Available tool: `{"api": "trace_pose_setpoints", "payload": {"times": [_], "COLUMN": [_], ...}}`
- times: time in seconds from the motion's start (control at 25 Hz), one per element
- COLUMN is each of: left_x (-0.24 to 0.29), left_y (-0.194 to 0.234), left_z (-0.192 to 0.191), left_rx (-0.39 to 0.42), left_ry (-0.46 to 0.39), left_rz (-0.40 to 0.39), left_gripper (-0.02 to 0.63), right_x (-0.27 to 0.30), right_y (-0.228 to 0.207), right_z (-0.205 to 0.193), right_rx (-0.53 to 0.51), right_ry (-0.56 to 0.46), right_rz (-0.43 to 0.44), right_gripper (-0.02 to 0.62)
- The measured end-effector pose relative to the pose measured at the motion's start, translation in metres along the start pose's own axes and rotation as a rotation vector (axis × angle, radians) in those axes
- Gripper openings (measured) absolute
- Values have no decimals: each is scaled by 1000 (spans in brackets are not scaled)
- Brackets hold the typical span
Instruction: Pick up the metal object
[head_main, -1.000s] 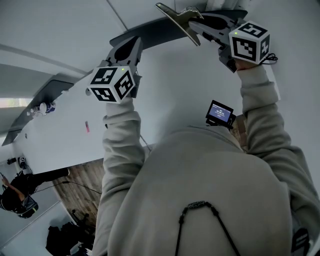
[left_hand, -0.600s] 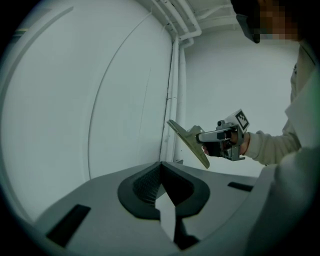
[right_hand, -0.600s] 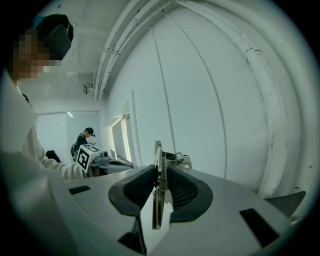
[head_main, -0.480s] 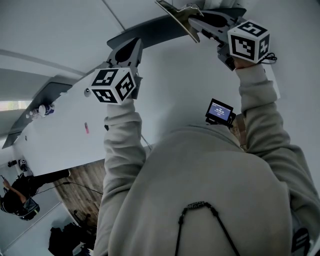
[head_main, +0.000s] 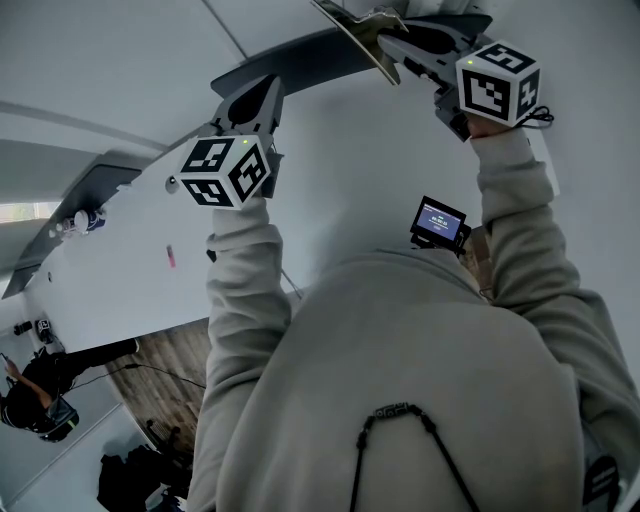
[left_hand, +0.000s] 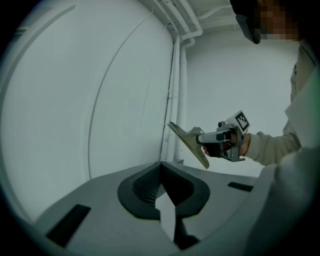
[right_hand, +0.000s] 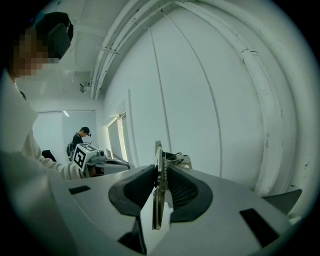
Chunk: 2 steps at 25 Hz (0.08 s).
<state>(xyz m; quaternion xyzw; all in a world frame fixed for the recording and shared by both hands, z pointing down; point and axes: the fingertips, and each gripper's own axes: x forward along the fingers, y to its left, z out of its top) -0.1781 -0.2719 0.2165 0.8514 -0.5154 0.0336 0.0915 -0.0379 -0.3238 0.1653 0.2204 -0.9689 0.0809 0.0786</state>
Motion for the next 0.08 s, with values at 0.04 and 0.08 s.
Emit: {"api": "trace_pose_setpoints", "payload": {"times": [0.04,0.08], "left_x": [1,2], "left_y": [1,2], "left_z": [-1,-1], "left_rx": [-1,-2], "left_ry": [0,0], "left_rz": [0,1], "left_gripper": [5,4], "right_x": [1,2], "right_y": [-1,-2], "right_z": [-1,-2], "right_rx": [1,2], "right_ry": [1,2], "right_rz": [1,2], "right_gripper": [101,101]}}
